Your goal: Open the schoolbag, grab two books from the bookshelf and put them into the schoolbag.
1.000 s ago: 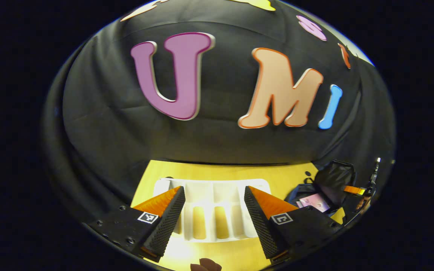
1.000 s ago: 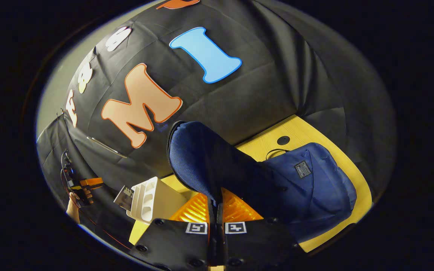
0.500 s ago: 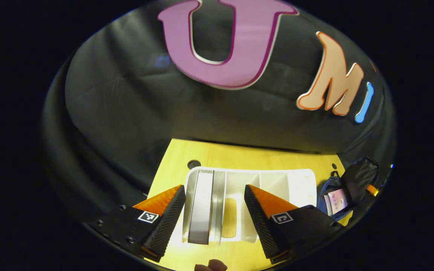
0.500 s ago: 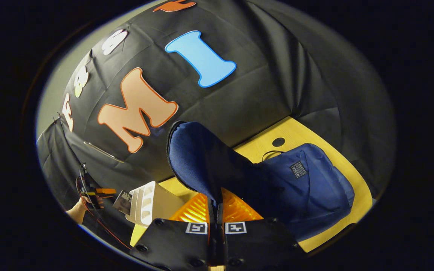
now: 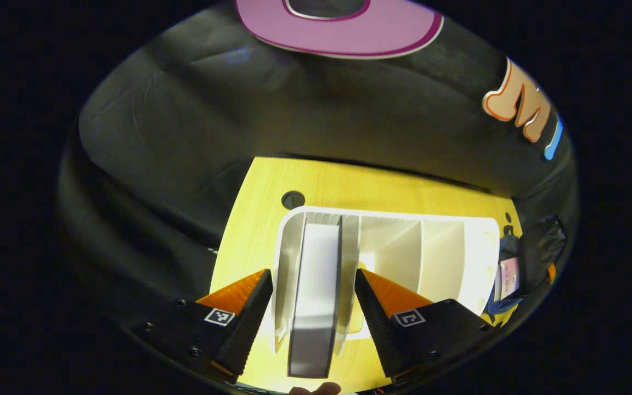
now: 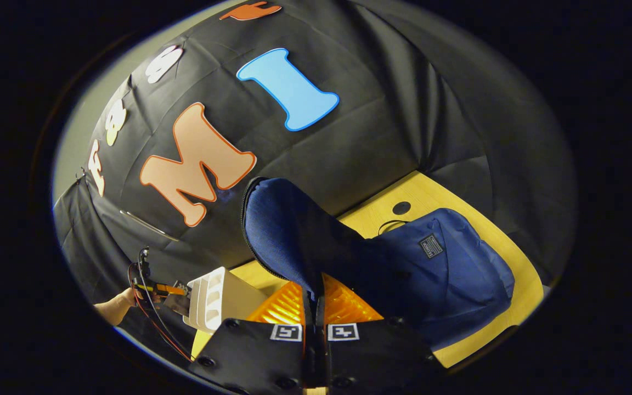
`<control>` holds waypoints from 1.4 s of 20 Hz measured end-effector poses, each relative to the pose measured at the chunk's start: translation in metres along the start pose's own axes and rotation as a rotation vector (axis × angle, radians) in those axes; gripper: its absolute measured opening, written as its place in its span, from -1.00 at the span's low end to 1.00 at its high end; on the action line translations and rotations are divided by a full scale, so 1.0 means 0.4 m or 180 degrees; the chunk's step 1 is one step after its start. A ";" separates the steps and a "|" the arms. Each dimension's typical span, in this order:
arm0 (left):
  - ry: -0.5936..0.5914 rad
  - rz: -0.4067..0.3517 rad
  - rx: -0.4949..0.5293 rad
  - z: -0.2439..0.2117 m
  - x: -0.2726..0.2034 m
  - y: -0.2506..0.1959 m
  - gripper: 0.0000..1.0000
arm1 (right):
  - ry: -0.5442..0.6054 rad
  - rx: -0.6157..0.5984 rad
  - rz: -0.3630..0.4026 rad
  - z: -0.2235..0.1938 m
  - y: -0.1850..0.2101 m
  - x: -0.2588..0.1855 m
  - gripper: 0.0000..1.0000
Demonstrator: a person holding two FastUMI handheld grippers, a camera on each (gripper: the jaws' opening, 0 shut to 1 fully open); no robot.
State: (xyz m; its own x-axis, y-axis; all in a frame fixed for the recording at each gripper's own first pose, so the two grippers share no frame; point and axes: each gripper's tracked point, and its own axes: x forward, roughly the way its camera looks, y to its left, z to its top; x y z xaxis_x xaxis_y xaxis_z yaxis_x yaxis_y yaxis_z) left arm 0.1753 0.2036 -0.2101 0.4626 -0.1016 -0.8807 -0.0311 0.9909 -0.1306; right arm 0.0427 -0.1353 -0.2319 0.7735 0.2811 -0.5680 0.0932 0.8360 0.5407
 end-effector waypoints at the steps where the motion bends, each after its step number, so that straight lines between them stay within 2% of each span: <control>1: 0.0056 -0.0008 -0.0003 -0.007 0.009 0.000 0.74 | -0.0007 0.0000 -0.0005 0.002 -0.001 -0.001 -0.93; 4: 0.0208 -0.0077 0.0035 -0.028 0.024 0.012 0.65 | -0.0013 0.0003 -0.0002 0.001 -0.002 0.000 -0.94; 6: 0.0276 -0.0091 0.0053 -0.031 0.038 0.016 0.52 | -0.0021 0.0024 -0.0001 0.001 -0.006 -0.001 -0.93; 7: 0.0340 -0.0133 0.0051 -0.039 0.044 0.004 0.31 | -0.0029 0.0035 -0.0003 0.001 -0.008 0.000 -0.93; 8: 0.0463 -0.0186 0.0066 -0.061 0.054 -0.010 0.19 | -0.0040 0.0046 -0.0001 0.003 -0.010 0.001 -0.94; 10: 0.0586 -0.0094 0.0122 -0.084 0.049 -0.002 -0.10 | -0.0058 0.0067 0.0001 0.004 -0.010 -0.001 -0.96; 11: 0.0576 -0.0113 0.0131 -0.082 0.066 -0.004 -0.17 | -0.0064 0.0066 0.0000 0.003 -0.011 -0.002 -0.94; 20: 0.0519 0.0105 0.0226 -0.059 0.019 0.042 -0.25 | -0.0092 0.0071 -0.0012 0.011 -0.019 -0.005 -0.91; 23: 0.0402 0.0041 0.0181 -0.036 -0.038 0.047 -0.26 | -0.0102 0.0057 -0.0027 0.011 -0.021 -0.008 -0.96; 24: 0.0333 0.0014 0.0173 -0.026 -0.061 0.048 -0.26 | -0.0106 0.0058 -0.0034 0.012 -0.022 -0.007 -0.91; 26: 0.0216 -0.0046 0.0156 -0.007 -0.112 0.052 -0.26 | -0.0116 0.0053 -0.0042 0.014 -0.022 -0.009 -0.95; 28: 0.0125 -0.0106 0.0126 0.011 -0.158 0.062 -0.27 | -0.0128 0.0045 -0.0048 0.014 -0.022 -0.011 -0.91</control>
State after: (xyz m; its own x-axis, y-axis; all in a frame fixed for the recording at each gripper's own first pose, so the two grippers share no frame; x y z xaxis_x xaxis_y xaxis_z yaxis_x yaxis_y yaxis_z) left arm 0.1491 0.2349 -0.1558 0.4277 -0.1372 -0.8934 0.0192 0.9896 -0.1428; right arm 0.0420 -0.1465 -0.2308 0.7965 0.2490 -0.5510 0.1139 0.8332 0.5412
